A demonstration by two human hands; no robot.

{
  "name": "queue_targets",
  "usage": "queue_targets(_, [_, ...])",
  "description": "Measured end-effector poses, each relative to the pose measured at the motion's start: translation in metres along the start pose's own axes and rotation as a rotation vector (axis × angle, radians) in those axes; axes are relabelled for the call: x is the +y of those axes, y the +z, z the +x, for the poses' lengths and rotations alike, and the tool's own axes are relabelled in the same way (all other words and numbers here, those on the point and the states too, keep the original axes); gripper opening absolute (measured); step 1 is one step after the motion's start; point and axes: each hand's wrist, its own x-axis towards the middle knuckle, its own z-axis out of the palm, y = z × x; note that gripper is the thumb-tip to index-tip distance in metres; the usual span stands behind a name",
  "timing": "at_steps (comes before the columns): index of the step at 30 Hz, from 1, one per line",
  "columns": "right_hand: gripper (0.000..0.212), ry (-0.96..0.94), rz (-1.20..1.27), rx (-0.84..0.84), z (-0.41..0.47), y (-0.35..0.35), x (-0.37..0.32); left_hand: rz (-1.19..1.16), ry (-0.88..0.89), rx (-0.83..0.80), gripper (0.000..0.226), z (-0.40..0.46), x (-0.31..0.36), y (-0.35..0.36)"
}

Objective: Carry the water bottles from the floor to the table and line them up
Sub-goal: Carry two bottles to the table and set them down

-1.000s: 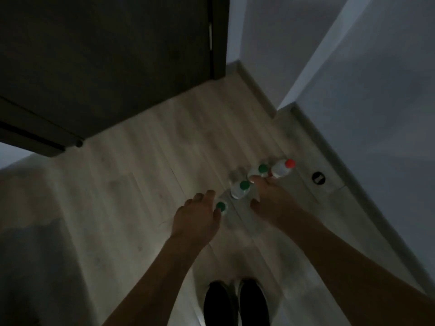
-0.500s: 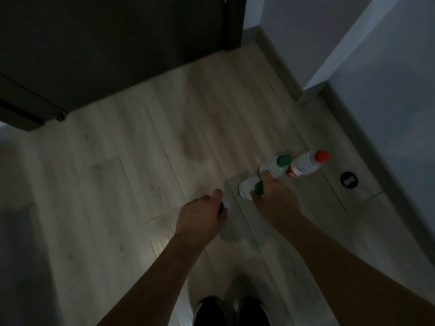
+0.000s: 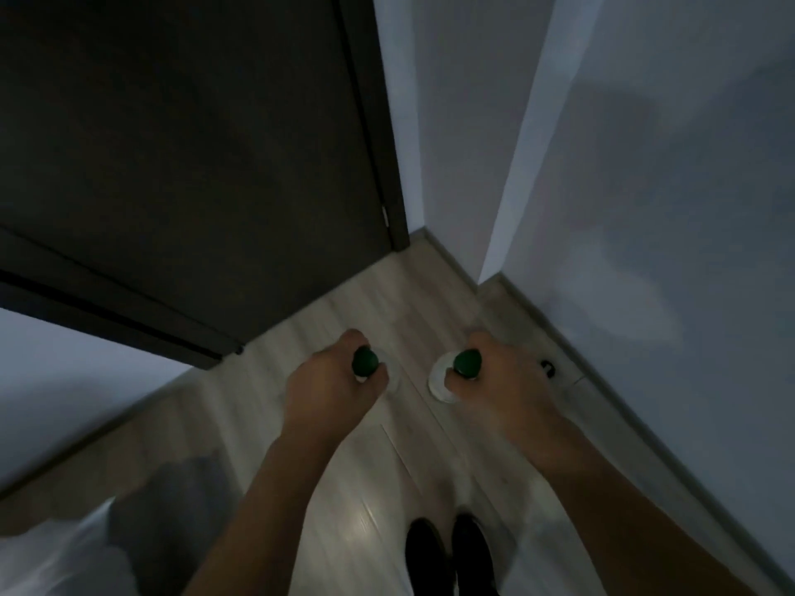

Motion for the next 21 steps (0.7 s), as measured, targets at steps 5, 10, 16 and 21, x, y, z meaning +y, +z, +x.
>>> queue_targets(5, [0.026, -0.022, 0.071, 0.188, -0.065, -0.111, -0.060, -0.206, -0.007, 0.246, 0.020, -0.043, 0.079, -0.104])
queue_targets(10, [0.024, -0.009, 0.099, 0.363, -0.112, -0.165, -0.081, -0.337, 0.080, 0.313, 0.015, -0.067, 0.128, -0.147])
queue_targets(16, [0.023, 0.138, 0.130, 0.543, -0.153, -0.189, -0.080, -0.455, 0.310, 0.140, 0.013, -0.070, 0.159, -0.154])
queue_targets(21, [0.023, 0.326, 0.131, 0.700, -0.188, -0.196, -0.064, -0.506, 0.459, -0.035, 0.015, -0.064, 0.190, -0.137])
